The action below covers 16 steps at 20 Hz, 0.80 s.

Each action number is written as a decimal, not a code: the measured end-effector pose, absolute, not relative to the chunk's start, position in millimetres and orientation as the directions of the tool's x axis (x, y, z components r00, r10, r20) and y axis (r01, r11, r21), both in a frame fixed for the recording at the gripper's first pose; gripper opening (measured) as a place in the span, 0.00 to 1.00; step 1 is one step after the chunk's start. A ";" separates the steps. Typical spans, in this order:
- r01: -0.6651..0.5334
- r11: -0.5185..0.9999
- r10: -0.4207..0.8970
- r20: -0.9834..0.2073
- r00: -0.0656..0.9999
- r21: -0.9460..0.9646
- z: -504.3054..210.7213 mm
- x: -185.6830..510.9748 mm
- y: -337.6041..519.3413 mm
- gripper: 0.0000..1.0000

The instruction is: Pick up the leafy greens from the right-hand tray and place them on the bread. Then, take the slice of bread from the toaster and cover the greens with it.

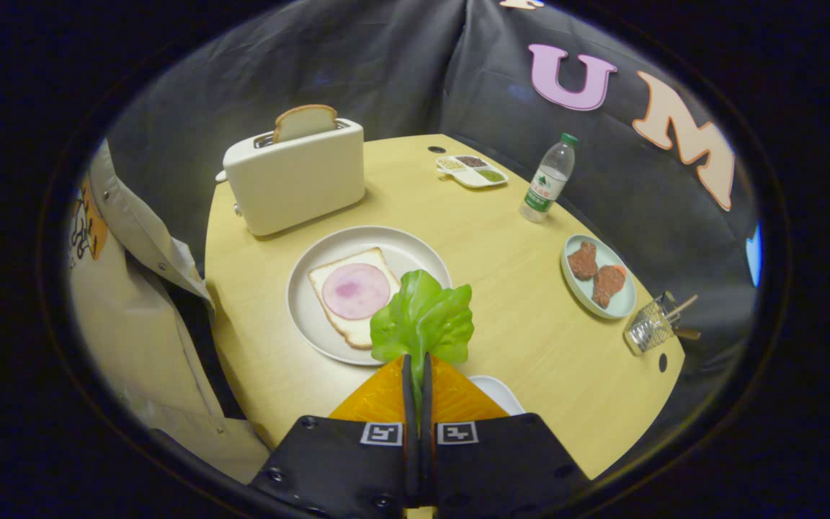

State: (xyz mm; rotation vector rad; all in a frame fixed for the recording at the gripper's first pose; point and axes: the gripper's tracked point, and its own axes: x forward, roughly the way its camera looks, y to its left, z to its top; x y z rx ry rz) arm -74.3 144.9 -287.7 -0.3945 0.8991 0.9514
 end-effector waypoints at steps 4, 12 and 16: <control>-0.853 0.514 0.551 -0.799 0.241 0.096 -285.6 -77.7 176.4 0.04; -0.890 0.440 0.580 -0.795 0.178 0.122 -291.5 -84.8 228.2 0.04; -0.902 0.407 0.590 -0.795 0.139 0.145 -297.7 -89.8 247.9 0.04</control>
